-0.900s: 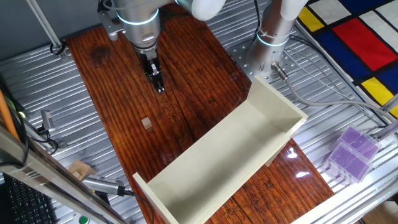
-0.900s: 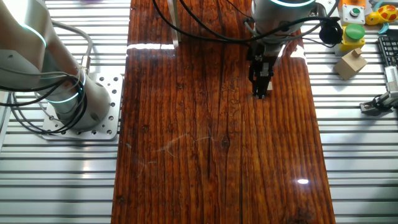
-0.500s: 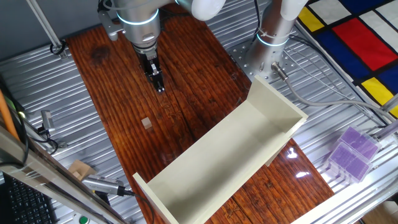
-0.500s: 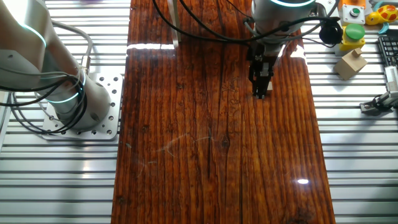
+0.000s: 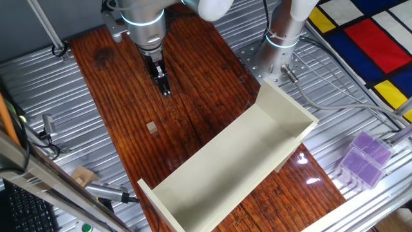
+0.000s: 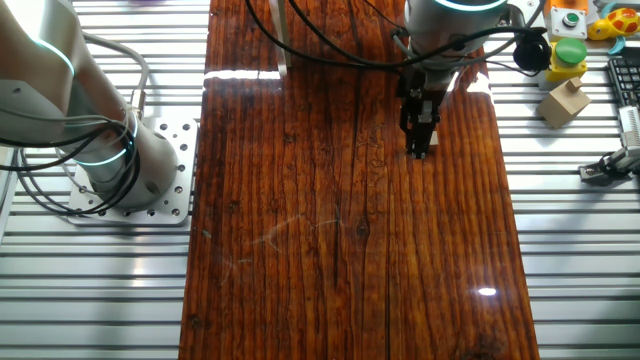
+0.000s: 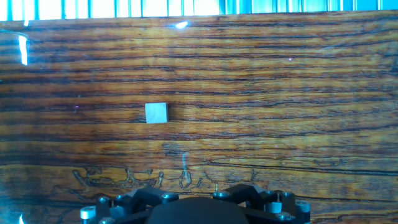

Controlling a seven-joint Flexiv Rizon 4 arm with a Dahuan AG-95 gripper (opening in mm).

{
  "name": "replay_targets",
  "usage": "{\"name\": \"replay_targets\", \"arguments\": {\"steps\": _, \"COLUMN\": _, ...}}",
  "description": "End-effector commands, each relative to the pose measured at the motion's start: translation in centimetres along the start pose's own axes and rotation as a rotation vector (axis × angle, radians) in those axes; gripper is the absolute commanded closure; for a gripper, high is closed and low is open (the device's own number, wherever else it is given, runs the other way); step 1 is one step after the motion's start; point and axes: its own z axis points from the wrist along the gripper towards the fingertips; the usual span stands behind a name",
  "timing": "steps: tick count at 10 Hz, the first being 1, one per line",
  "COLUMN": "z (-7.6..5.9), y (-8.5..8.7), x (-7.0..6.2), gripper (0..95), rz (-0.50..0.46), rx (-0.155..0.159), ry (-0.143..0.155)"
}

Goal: Put the object on the shelf

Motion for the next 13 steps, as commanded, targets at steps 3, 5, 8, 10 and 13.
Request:
{"name": "replay_targets", "arguments": {"steps": 3, "z": 0.0, "y": 0.0, "x": 0.0, "gripper": 95.0, "rz": -0.201, "rx": -0.041, "ry": 0.032}}
{"name": "replay_targets", "arguments": {"steps": 5, "z": 0.0, "y": 0.0, "x": 0.0, "gripper": 95.0, "rz": -0.202, "rx": -0.041, "ry": 0.032}}
{"name": "replay_targets", "arguments": {"steps": 8, "z": 0.0, "y": 0.0, "x": 0.0, "gripper": 95.0, "rz": -0.201, "rx": -0.040, "ry": 0.032}}
{"name": "replay_targets", "arguments": {"steps": 10, "z": 0.0, "y": 0.1, "x": -0.2, "gripper": 95.0, "rz": -0.205, "rx": -0.041, "ry": 0.034}}
{"name": "replay_targets", "arguments": {"steps": 13, "z": 0.8, "y": 0.2, "x": -2.7, "gripper": 95.0, "rz": -0.223, "rx": -0.048, "ry": 0.077}}
